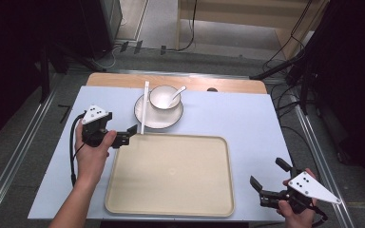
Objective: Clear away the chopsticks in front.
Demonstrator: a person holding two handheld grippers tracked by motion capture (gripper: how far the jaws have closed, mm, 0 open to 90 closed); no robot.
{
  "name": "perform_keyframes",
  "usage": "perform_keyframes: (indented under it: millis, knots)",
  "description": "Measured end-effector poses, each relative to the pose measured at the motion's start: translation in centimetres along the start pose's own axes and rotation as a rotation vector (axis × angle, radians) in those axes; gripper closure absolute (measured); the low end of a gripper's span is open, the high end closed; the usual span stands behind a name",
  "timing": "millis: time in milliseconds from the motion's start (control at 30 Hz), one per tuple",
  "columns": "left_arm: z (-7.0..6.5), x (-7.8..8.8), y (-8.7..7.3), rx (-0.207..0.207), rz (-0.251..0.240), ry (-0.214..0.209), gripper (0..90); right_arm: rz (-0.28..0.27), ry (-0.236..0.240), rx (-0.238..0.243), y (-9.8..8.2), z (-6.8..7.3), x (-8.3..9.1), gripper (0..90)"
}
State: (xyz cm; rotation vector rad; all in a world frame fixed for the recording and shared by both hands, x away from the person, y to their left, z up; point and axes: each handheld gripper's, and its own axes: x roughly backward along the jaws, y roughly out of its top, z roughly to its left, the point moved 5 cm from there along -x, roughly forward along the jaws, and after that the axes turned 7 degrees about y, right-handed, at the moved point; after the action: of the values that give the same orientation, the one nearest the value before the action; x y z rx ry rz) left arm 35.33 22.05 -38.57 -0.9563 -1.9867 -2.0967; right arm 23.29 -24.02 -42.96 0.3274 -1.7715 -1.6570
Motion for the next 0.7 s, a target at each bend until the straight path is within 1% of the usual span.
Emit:
perform_keyframes:
  millis: [67,200,300,433,467,533,600,700]
  knots:
    - [0.2,-0.6,0.3,0.005,-0.003,-0.006,0.0,-0.004,0.002,-0.001,0.1,0.0,0.1,0.0]
    - [0.7,-1.5,0.8,0.011,0.000,0.001,0.0,-0.006,0.004,-0.003,0.1,-0.1,0.1,0.0]
    - [1.1,-2.3,1.1,0.020,0.009,-0.001,0.0,-0.009,0.004,-0.002,0.1,-0.1,0.0,0.0]
    - [1.5,-3.5,1.3,0.036,0.033,-0.015,0.0,-0.013,0.009,-0.002,0.1,-0.1,0.0,0.0]
    - [1.7,-3.8,1.3,0.034,0.040,-0.012,0.0,-0.013,0.009,0.001,0.2,-0.1,-0.1,0.0]
    - [2.1,-4.4,1.4,0.043,0.045,-0.007,0.0,-0.015,0.004,0.003,0.2,-0.2,-0.1,0.0]
    - [2.4,-4.9,1.5,0.059,0.046,-0.003,0.0,-0.022,0.003,0.002,0.3,-0.5,-0.1,0.0]
    - [2.6,-5.3,1.9,0.061,0.046,0.002,0.0,-0.020,0.008,-0.002,0.3,-0.7,-0.1,0.0]
